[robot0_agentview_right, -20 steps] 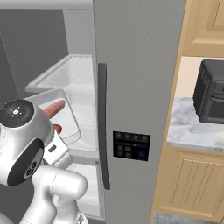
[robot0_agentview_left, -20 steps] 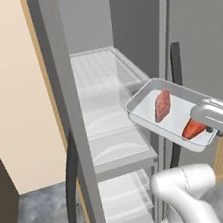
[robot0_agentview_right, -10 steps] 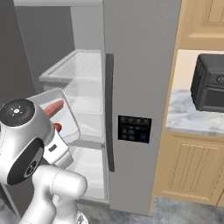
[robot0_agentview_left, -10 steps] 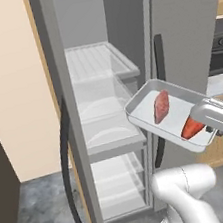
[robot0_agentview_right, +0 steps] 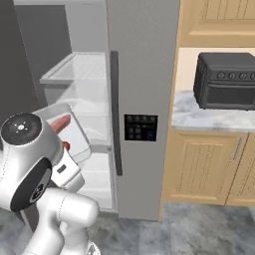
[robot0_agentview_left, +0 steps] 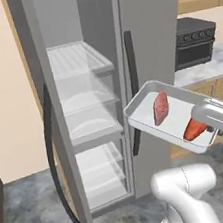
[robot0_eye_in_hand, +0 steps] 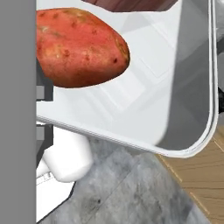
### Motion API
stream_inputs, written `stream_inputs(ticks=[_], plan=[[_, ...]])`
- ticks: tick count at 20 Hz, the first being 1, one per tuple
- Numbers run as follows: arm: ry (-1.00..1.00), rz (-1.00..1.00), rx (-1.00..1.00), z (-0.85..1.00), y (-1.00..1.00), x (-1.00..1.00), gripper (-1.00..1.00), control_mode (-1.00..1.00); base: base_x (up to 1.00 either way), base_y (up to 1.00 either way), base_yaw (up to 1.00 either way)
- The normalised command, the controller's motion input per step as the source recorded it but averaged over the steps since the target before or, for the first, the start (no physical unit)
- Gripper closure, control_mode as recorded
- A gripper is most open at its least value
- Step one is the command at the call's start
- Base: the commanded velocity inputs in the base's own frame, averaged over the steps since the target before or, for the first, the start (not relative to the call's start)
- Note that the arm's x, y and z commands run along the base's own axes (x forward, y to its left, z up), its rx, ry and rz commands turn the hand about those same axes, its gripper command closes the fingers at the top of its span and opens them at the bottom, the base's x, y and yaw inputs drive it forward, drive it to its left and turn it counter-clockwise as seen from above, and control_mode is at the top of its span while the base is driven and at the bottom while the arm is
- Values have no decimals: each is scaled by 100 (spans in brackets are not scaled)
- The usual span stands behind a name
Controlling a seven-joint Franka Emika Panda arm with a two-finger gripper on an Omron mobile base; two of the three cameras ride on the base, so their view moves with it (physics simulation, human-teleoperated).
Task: Place the tupperware containing the steak and sweet potato meal in the microwave. Close the microwave door and press the start button to reheat the meal.
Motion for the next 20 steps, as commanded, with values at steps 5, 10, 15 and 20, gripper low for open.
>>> stream_inputs(ticks=[5,10,15,20], plan=[[0,0,0,0,0,0,100,100,-11,-31,-52],[0,0,0,0,0,0,100,100,0,-23,-66],[0,0,0,0,0,0,100,100,0,-39,-59],[0,0,0,0,0,0,100,100,10,-39,-60]])
